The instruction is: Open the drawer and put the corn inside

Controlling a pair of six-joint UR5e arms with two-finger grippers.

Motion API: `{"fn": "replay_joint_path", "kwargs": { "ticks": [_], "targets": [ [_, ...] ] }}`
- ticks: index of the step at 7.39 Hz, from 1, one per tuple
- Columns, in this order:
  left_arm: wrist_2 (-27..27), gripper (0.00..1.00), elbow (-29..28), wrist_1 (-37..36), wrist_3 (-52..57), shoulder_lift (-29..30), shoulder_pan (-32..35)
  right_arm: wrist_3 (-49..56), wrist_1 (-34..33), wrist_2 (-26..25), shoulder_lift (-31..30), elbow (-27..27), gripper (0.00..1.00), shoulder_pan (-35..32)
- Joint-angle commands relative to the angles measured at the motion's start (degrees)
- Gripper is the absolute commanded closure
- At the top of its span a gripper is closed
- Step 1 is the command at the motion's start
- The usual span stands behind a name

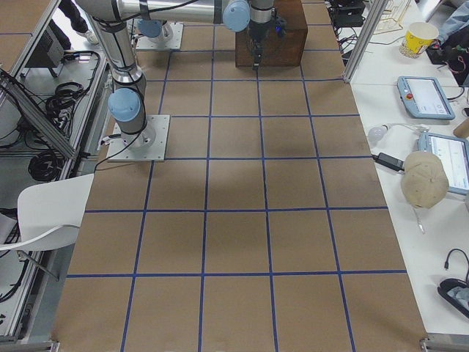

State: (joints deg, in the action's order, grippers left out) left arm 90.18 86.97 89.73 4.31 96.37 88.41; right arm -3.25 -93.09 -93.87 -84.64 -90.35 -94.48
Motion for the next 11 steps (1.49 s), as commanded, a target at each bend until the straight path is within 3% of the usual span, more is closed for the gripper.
{"fn": "replay_joint_path", "kwargs": {
  "ticks": [1,11],
  "targets": [
    [-0.1,0.0,0.0,-0.1,0.0,0.2,0.0,0.0,-0.1,0.0,0.0,0.0,0.0,0.0],
    [-0.1,0.0,-0.1,-0.4,0.4,0.1,-0.2,0.0,-0.1,0.0,0.0,0.0,0.0,0.0]
  ]
}}
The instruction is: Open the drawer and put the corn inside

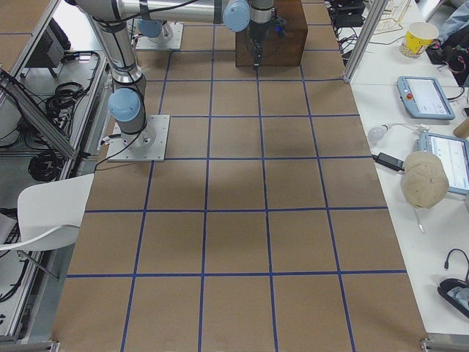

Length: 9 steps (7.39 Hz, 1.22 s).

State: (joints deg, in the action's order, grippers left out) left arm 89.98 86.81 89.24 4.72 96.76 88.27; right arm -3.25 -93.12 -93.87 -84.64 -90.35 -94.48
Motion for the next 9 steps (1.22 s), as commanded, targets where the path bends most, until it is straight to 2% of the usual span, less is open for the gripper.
{"fn": "replay_joint_path", "kwargs": {
  "ticks": [1,9],
  "targets": [
    [-0.1,0.0,-0.1,0.0,-0.1,-0.2,0.0,0.0,0.0,0.0,0.0,0.0,0.0,0.0],
    [-0.1,0.0,0.1,-0.8,-0.4,-0.1,0.0,0.0,0.0,0.0,0.0,0.0,0.0,0.0]
  ]
}}
